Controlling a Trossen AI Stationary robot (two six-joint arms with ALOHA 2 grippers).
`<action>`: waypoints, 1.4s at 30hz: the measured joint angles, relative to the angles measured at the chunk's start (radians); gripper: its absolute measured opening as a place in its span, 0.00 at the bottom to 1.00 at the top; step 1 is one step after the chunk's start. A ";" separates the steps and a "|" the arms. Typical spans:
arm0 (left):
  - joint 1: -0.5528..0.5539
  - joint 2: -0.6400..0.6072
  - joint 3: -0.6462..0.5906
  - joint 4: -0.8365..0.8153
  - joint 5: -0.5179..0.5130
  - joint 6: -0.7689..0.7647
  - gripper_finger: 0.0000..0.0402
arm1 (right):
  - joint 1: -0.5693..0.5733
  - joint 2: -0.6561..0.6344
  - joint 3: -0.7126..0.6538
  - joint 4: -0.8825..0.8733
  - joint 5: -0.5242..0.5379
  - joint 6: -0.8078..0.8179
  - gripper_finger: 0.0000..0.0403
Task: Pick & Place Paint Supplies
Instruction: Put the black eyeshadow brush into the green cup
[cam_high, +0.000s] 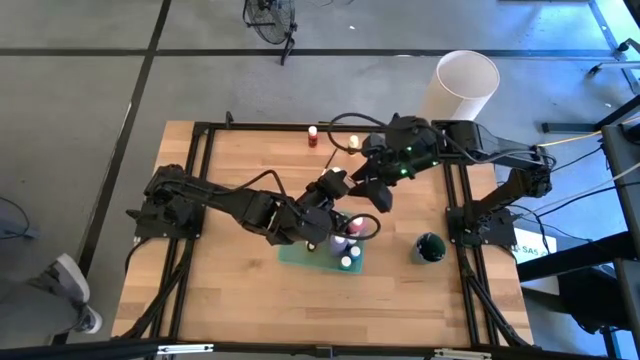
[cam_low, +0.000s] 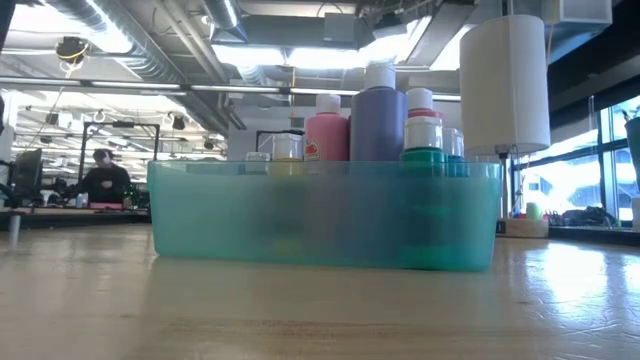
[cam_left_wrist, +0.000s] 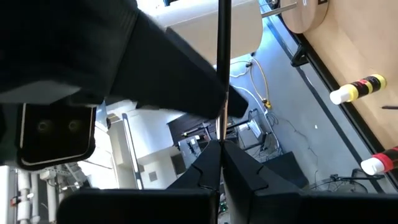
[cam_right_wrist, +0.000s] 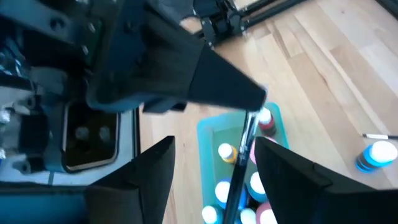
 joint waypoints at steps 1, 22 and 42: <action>0.000 0.000 0.000 0.000 0.000 -0.001 0.01 | 0.000 0.000 0.000 -0.011 -0.002 -0.002 0.56; -0.010 -0.002 0.000 0.000 0.018 -0.004 0.01 | 0.000 0.000 0.000 -0.043 -0.001 -0.070 0.30; -0.011 -0.002 0.000 -0.001 0.018 -0.029 0.01 | -0.002 0.000 0.000 -0.058 0.006 -0.110 0.08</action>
